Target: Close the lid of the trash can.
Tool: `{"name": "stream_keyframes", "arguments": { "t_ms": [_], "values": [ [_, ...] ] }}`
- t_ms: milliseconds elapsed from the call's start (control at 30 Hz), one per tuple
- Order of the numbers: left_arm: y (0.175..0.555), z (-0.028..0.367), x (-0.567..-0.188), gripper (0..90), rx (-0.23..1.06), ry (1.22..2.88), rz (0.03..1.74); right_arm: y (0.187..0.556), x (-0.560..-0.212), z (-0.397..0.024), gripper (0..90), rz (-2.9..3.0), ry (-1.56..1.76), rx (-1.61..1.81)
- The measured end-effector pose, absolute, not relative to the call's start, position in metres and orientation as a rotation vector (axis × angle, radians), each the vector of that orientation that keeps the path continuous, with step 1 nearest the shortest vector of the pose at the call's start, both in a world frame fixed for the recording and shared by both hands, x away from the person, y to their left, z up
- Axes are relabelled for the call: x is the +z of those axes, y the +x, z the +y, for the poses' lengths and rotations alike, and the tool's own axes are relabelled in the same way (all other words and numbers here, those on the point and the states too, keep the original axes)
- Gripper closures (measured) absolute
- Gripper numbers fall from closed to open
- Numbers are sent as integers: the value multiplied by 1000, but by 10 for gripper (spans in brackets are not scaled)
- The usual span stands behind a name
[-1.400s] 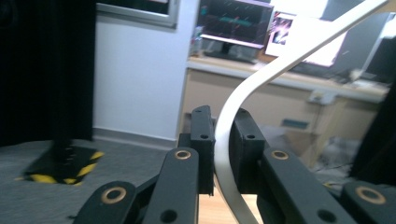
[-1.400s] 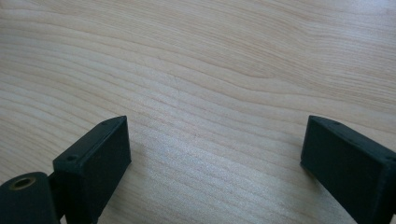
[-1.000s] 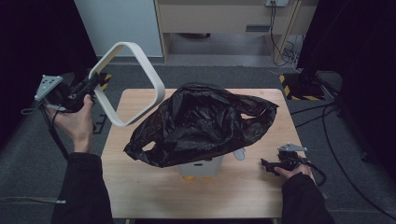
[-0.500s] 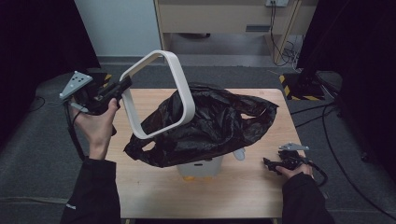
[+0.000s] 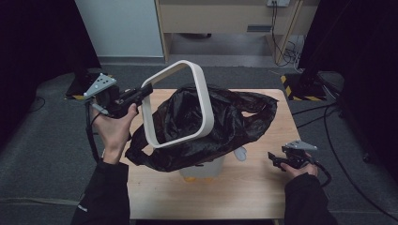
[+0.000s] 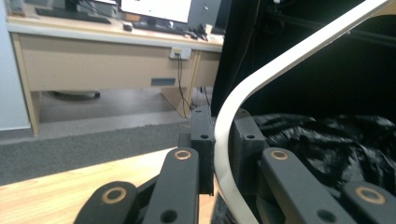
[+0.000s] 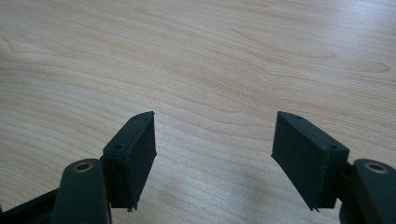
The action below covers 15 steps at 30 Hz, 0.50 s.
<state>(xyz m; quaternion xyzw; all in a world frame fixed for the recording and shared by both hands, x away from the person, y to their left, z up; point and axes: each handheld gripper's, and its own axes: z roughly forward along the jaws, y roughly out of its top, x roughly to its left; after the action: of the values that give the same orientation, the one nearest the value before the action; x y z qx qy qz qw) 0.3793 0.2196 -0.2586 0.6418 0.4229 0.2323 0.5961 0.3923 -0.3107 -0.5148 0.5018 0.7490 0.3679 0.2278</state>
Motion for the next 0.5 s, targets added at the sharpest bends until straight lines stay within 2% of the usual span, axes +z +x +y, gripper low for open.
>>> {"name": "stream_keyframes", "arguments": {
  "t_ms": [500],
  "values": [
    [402,179,-264,806,476,1674,1017,392,-510,-313,313,2037,1366,1045]
  ]
}}
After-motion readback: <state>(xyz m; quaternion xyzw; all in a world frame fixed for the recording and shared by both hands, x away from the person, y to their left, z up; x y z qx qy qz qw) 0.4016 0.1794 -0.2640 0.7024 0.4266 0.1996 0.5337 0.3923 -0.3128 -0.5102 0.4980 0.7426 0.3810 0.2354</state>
